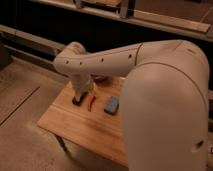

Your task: Move the arm in a circular motion

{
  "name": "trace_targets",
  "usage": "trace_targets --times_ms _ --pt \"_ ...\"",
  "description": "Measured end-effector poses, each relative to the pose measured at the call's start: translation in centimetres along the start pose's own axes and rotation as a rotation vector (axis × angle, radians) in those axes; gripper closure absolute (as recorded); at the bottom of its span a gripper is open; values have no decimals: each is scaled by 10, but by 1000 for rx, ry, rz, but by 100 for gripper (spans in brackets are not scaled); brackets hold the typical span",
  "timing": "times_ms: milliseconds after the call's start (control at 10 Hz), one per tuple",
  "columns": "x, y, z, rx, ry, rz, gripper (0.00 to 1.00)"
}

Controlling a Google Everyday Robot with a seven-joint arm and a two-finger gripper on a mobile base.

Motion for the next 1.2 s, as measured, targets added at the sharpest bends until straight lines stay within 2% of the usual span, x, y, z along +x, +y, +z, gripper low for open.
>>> trace_targets --times_ms 100,200,300,500,700,800,900,1100,1200 --pt "11 -14 10 -3 32 37 35" --pt "17 -36 18 -22 65 107 35" --pt "16 -50 20 -34 73 153 35" --pt "-9 -99 10 -69 62 304 35" --pt "-45 -126 -18 -109 21 393 35" --pt "-57 -128 -29 -114 8 404 35" --pt "-73 -119 -44 -120 -11 396 35" --pt "-88 -87 -59 -120 -34 337 35" --pt "-90 -54 -65 -110 -43 265 35"
